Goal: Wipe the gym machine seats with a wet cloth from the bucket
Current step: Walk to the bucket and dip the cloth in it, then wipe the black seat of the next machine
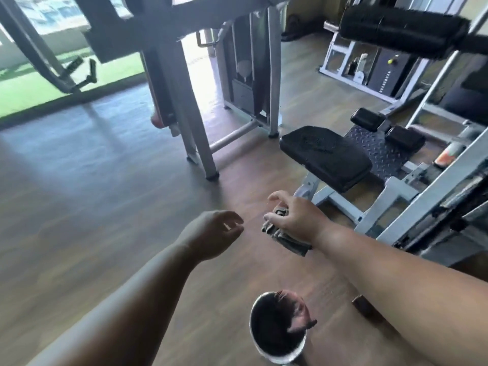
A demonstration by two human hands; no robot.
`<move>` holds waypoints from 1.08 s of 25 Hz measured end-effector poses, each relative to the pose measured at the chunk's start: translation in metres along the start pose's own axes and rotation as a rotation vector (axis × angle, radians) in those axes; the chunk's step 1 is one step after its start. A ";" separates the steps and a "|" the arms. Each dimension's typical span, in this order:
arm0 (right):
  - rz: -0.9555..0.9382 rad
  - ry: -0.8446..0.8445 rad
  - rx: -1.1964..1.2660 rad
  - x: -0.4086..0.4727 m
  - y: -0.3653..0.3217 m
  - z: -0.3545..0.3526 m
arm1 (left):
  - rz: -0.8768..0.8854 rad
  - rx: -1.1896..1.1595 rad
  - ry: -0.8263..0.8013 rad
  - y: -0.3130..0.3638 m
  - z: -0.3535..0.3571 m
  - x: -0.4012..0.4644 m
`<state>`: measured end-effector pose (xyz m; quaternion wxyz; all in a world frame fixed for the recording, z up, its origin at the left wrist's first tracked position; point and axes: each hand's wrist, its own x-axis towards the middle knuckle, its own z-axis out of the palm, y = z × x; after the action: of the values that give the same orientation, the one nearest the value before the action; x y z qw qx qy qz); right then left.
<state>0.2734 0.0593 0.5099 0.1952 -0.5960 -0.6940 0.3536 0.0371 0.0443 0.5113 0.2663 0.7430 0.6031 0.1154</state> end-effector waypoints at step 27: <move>0.384 0.329 0.873 0.325 0.075 -0.090 | -0.050 -0.601 -0.653 0.042 -0.035 0.494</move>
<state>0.3181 0.3988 0.4669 0.4646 -0.6235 -0.3193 0.5417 0.1766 0.5211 0.4894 0.6498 0.6151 0.4449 0.0383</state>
